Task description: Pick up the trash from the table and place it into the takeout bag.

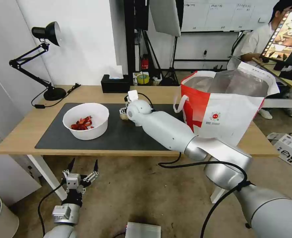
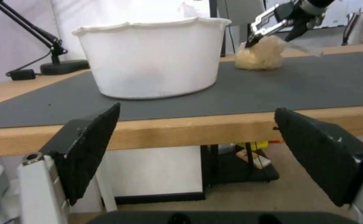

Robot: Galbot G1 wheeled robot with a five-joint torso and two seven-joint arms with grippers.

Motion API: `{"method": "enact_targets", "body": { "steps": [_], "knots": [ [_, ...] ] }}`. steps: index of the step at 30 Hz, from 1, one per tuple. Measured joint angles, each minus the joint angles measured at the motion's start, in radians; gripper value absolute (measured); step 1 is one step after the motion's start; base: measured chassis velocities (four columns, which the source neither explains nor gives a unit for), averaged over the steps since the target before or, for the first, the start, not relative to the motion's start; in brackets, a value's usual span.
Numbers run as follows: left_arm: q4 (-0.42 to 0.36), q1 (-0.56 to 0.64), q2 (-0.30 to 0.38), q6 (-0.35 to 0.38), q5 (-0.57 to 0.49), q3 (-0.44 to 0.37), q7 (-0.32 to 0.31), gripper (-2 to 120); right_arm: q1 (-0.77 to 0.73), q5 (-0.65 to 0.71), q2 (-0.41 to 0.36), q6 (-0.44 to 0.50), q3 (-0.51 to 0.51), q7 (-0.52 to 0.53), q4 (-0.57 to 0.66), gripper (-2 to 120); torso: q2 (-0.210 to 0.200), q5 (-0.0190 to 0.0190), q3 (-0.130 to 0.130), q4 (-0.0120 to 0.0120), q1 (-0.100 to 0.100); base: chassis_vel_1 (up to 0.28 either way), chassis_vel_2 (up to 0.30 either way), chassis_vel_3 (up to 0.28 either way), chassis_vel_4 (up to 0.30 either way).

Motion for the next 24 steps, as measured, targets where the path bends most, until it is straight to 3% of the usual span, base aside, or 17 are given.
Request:
{"method": "enact_targets", "body": {
  "steps": [12,24],
  "knots": [
    [0.0,0.0,-0.02,0.001,0.007,0.006,0.001,100,-0.029,-0.044,-0.001,0.068,-0.023,-0.105,-0.004,100,0.0,0.0,0.0,0.0,0.0,0.0,0.0,0.0,0.0],
    [0.019,-0.012,-0.021,0.001,0.009,0.018,0.002,100,-0.029,-0.044,-0.002,0.071,-0.022,-0.118,-0.001,100,0.0,0.0,0.0,0.0001,0.0,0.0,0.0,0.0,0.0]
  ]
}}
